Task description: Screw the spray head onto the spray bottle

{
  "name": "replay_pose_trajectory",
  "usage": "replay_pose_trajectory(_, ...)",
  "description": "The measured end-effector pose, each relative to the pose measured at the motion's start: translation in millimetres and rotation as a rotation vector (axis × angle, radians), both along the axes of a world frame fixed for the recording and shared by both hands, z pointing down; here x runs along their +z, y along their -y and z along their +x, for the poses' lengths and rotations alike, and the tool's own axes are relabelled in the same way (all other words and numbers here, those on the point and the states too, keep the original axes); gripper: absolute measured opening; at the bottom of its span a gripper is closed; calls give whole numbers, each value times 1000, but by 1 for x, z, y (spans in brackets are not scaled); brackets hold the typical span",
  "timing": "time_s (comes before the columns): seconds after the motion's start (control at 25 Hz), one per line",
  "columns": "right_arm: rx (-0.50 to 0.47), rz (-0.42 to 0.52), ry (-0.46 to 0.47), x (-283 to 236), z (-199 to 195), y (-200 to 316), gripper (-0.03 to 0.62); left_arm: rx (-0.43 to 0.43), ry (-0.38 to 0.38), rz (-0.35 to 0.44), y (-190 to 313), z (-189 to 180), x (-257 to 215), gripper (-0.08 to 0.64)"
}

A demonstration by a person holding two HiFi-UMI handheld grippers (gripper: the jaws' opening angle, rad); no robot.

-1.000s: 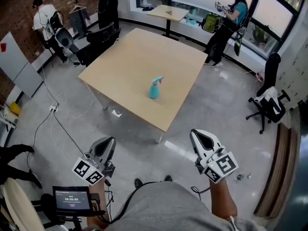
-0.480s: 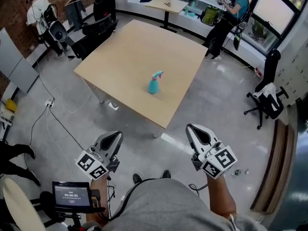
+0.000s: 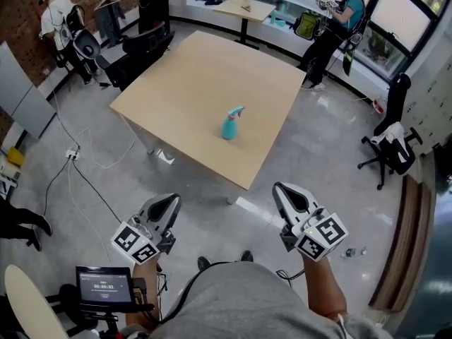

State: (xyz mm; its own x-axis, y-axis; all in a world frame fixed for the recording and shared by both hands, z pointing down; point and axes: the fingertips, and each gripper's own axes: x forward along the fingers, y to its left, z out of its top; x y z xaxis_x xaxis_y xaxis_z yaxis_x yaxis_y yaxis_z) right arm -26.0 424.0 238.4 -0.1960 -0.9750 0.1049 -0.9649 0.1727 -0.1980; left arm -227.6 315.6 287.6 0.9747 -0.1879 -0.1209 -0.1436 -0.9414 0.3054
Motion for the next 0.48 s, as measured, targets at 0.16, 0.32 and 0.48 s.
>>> replay_pose_trajectory(0.16, -5, -8, -6, 0, -15, 9, 5, 10, -3, -2, 6, -11, -1, 5)
replay_pose_trajectory(0.32, -3, -11, -14, -2, -25, 13, 5, 15, -6, 0, 10, -19, -4, 5)
replay_pose_trajectory(0.48, -1, -4, -20, -1, -31, 10, 5, 30, -11, 14, 7, -20, -5, 5)
